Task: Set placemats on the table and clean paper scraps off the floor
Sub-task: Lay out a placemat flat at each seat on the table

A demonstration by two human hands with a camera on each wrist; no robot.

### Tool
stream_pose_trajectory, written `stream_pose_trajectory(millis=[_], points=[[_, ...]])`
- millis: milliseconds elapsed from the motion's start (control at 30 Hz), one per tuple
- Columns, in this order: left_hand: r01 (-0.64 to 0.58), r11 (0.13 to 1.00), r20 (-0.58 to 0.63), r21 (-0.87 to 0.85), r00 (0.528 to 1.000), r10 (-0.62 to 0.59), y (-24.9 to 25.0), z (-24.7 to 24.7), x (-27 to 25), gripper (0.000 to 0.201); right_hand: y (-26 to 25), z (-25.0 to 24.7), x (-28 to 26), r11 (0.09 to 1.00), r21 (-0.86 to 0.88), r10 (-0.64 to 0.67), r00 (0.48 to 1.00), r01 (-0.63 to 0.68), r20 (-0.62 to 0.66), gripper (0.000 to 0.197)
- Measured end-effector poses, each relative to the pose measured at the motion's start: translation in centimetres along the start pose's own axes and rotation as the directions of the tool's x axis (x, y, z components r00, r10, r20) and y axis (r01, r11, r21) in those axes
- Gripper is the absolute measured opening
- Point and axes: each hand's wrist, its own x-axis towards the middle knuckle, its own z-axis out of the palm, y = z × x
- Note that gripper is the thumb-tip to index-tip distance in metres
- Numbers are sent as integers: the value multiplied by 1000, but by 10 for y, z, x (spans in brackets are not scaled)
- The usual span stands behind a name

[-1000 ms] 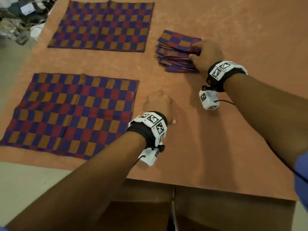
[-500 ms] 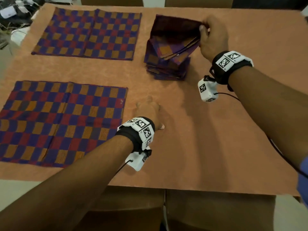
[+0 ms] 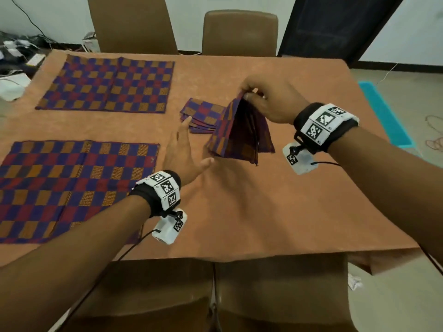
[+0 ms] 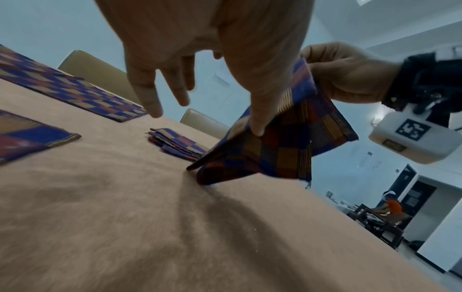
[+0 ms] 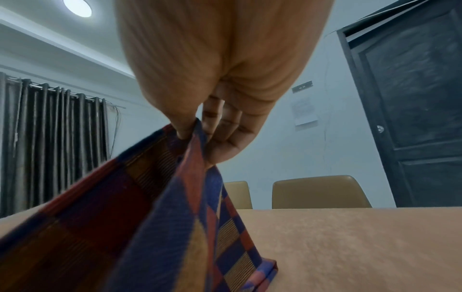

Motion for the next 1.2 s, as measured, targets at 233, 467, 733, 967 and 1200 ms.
stream_pose_trajectory(millis=[233, 467, 733, 967, 1200], points=[[-141, 990, 43, -5, 989, 141, 54, -8, -23, 52, -28, -11, -38, 999, -31, -41, 998, 42, 52, 21], [-175, 969, 123, 176, 980, 155, 93, -3, -38, 69, -35, -21, -73, 996, -58, -72, 996, 74, 44, 25], [-143, 924, 118, 356, 987, 107, 100, -9, -38, 21, -22, -17, -106, 999, -34, -10, 991, 15, 134, 33], [-202, 962, 399, 182, 910, 116, 84, -8, -49, 19, 4, 13, -138, 973, -128, 228, 889, -193, 398, 37], [-81, 986, 592, 144, 806, -20, 43, 35, -76, 44, 36, 40, -170, 941, -186, 316, 538, -282, 782, 53]])
